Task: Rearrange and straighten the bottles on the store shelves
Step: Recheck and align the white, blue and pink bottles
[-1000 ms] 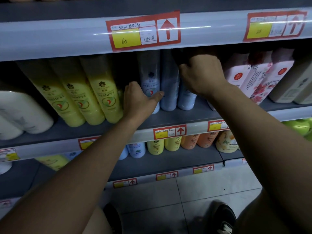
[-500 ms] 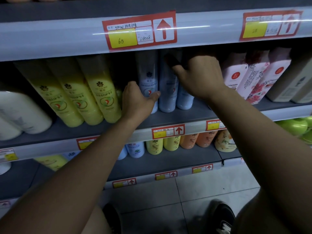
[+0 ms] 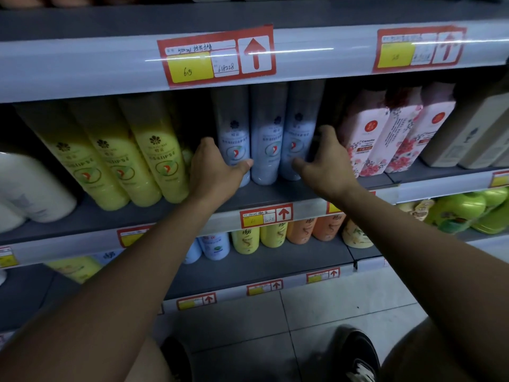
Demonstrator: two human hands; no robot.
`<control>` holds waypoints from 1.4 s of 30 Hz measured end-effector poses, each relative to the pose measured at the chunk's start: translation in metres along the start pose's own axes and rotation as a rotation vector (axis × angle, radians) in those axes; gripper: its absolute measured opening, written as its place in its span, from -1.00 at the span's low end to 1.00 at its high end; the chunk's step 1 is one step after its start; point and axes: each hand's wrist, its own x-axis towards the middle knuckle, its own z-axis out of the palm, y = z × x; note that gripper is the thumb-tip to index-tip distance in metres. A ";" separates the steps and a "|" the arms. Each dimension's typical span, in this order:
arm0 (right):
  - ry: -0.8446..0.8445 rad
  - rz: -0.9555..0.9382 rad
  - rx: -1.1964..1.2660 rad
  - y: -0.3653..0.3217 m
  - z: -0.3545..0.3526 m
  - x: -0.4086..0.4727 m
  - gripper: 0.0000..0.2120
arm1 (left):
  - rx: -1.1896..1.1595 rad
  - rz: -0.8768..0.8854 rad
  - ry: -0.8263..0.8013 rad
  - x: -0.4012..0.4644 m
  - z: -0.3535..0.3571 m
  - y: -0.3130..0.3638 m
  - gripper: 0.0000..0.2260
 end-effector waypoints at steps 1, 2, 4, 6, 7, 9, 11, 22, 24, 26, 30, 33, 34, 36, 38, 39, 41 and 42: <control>-0.013 -0.004 0.001 0.003 0.001 0.000 -0.47 | 0.004 0.001 0.001 0.000 0.000 0.000 -0.53; -0.019 -0.004 0.002 0.005 0.001 0.001 -0.46 | 0.008 0.003 0.004 0.000 0.001 0.000 -0.53; -0.020 0.002 0.021 0.007 0.002 0.003 -0.44 | 0.015 0.000 0.012 0.001 0.002 0.000 -0.51; -0.002 -0.002 0.020 0.008 0.005 0.005 -0.42 | 0.013 -0.003 0.016 0.001 0.002 0.000 -0.52; 0.014 -0.008 0.011 0.009 0.006 0.007 -0.41 | 0.010 -0.002 0.016 0.001 0.002 0.000 -0.54; 0.038 -0.004 0.018 0.011 0.007 0.009 -0.42 | 0.004 0.006 0.015 0.000 0.002 0.000 -0.56; 0.042 0.000 0.028 0.011 0.005 0.011 -0.45 | 0.002 0.013 0.014 -0.001 0.003 0.000 -0.57; -0.089 -0.051 -0.001 0.013 -0.004 0.011 -0.58 | 0.019 0.049 0.020 -0.002 0.003 -0.003 -0.58; -0.098 -0.050 0.002 0.012 -0.004 0.010 -0.58 | 0.025 0.057 0.025 -0.002 0.003 -0.004 -0.58; -0.103 -0.045 0.007 0.012 -0.004 0.010 -0.59 | 0.024 0.068 0.033 -0.003 0.004 -0.006 -0.58; -0.122 -0.029 0.019 0.011 -0.004 0.010 -0.61 | 0.021 0.077 0.041 -0.005 0.004 -0.007 -0.58; -0.125 -0.027 0.023 0.012 -0.004 0.010 -0.62 | 0.022 0.081 0.046 -0.006 0.004 -0.007 -0.57; -0.129 -0.026 0.025 0.012 -0.004 0.009 -0.62 | 0.024 0.081 0.046 -0.006 0.004 -0.008 -0.57; -0.139 -0.022 0.027 0.012 -0.005 0.009 -0.62 | 0.020 0.082 0.042 -0.007 0.005 -0.008 -0.57; -0.140 -0.024 0.016 0.011 -0.005 0.009 -0.62 | 0.013 0.088 0.046 -0.008 0.005 -0.009 -0.56; -0.141 -0.027 0.007 0.011 -0.005 0.009 -0.63 | 0.012 0.090 0.047 -0.009 0.005 -0.009 -0.55; -0.147 -0.031 -0.017 0.011 -0.006 0.009 -0.63 | 0.005 0.090 0.045 -0.010 0.005 -0.011 -0.52; -0.152 -0.034 -0.027 0.011 -0.006 0.008 -0.63 | -0.005 0.090 0.045 -0.011 0.005 -0.010 -0.50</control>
